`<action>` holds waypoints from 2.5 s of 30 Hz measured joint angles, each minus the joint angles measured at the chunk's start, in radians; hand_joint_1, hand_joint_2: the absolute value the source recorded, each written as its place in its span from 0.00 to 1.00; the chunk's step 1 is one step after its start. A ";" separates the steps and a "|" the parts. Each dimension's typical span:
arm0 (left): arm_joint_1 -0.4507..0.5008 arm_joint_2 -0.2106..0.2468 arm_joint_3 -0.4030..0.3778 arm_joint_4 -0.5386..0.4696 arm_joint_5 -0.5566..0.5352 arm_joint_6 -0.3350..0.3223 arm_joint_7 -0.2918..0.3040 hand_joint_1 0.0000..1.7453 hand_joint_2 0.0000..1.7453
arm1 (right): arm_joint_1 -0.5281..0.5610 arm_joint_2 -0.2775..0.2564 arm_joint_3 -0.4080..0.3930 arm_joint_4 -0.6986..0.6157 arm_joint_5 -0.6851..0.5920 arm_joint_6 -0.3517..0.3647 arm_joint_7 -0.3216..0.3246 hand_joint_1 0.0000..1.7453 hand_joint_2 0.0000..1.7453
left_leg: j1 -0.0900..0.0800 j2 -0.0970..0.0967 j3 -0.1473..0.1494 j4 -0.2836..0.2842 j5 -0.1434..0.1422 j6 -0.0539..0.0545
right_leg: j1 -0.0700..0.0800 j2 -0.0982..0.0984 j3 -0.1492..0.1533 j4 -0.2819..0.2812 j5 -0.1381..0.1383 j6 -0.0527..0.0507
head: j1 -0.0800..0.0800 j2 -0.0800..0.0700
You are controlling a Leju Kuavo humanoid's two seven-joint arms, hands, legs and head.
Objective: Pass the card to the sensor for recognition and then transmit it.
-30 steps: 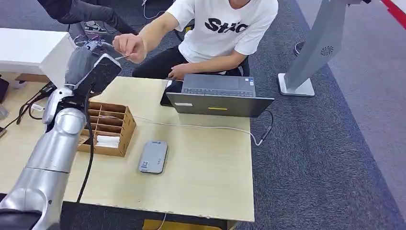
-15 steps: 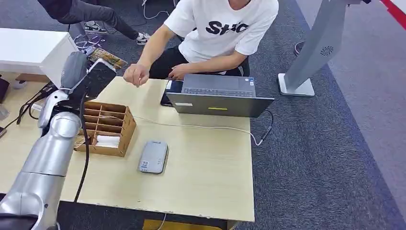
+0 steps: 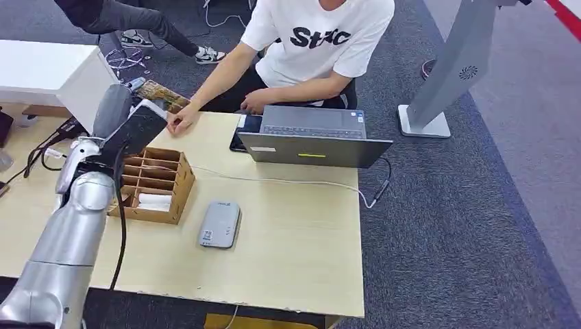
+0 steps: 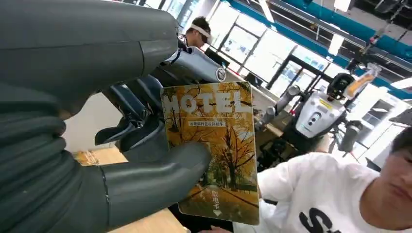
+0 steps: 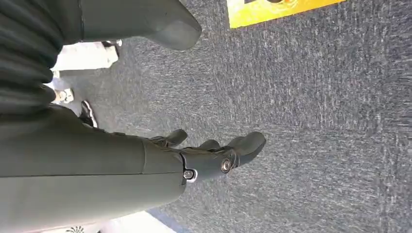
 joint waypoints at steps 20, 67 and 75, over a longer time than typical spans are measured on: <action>0.180 0.091 -0.192 -0.241 0.027 -0.126 0.032 1.00 1.00 | 0.001 0.010 -0.010 0.000 -0.026 -0.010 -0.003 0.00 1.00 | 0.000 0.000 0.000 -0.001 0.000 0.000 | 0.000 0.000 0.000 0.000 0.000 0.000 | 0.000 0.000; 0.212 0.092 -0.241 0.148 -0.240 0.090 0.102 1.00 1.00 | 0.001 0.013 -0.002 0.000 0.053 0.006 0.018 0.00 1.00 | 0.000 0.000 0.000 -0.001 0.001 -0.001 | 0.000 0.000 0.000 0.000 0.000 0.000 | 0.000 0.000; 0.183 0.037 -0.213 0.302 -0.309 0.121 0.039 1.00 1.00 | -0.001 0.013 0.013 0.000 0.079 0.024 0.021 0.00 1.00 | 0.000 -0.001 0.000 -0.001 0.001 -0.001 | 0.000 -0.001 0.000 0.000 0.000 0.000 | 0.000 0.000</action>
